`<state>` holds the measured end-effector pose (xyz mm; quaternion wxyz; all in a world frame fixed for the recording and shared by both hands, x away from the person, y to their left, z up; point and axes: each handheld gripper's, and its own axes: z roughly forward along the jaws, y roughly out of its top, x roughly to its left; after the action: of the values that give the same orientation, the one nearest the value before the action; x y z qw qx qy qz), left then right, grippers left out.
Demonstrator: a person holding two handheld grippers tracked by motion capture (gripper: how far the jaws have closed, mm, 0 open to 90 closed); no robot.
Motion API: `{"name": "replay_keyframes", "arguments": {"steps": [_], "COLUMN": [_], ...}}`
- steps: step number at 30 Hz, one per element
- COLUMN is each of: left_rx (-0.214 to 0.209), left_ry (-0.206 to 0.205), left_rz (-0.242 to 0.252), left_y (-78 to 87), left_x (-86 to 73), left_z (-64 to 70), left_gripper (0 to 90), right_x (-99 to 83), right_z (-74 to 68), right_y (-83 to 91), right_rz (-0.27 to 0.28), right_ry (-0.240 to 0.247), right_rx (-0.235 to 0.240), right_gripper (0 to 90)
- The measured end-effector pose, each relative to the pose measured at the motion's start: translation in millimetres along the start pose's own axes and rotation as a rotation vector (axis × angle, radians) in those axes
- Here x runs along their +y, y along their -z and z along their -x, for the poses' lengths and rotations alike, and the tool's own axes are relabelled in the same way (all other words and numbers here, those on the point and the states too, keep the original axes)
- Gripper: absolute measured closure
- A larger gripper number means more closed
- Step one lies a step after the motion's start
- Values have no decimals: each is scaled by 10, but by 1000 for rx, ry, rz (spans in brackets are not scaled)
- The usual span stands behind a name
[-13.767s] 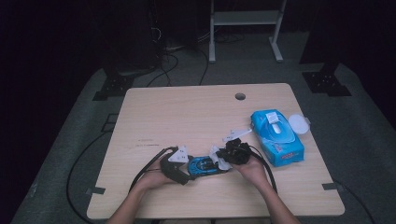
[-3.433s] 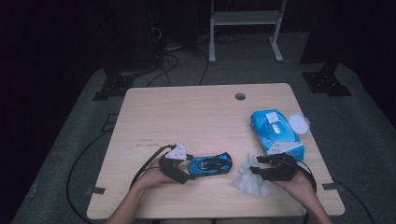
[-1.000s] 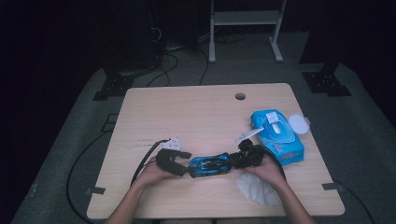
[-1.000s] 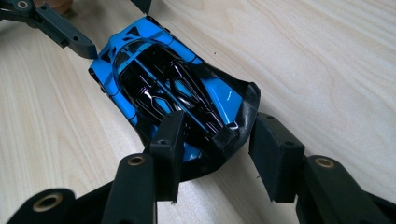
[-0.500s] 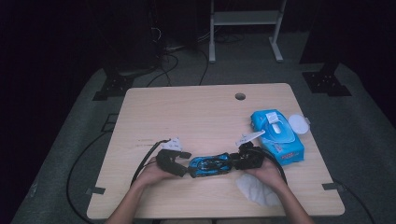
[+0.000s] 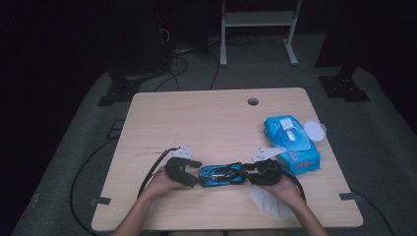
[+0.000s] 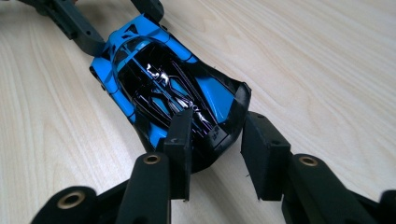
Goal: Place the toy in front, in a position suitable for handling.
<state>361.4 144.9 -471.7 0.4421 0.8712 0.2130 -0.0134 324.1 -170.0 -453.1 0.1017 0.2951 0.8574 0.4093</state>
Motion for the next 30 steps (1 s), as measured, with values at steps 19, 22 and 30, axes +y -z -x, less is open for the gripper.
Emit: {"name": "replay_keyframes", "arguments": {"steps": [19,22,30], "left_rx": [-89,-94,-121], "left_ry": [-70,-107,-203], "left_rz": [-47,-50,-39], "left_y": [-107,-97,-64], "left_x": [52,51,56], "left_z": [157,182,243], "left_gripper": [421,453,564], "right_x": [-145,-147,16], "right_z": [-269,-252,-77], "right_y": [165,173,151], "right_rz": [73,66,37], "right_ry": [164,163,97], "right_rx": [-61,-41,85], "right_gripper": [756,725,440]}}
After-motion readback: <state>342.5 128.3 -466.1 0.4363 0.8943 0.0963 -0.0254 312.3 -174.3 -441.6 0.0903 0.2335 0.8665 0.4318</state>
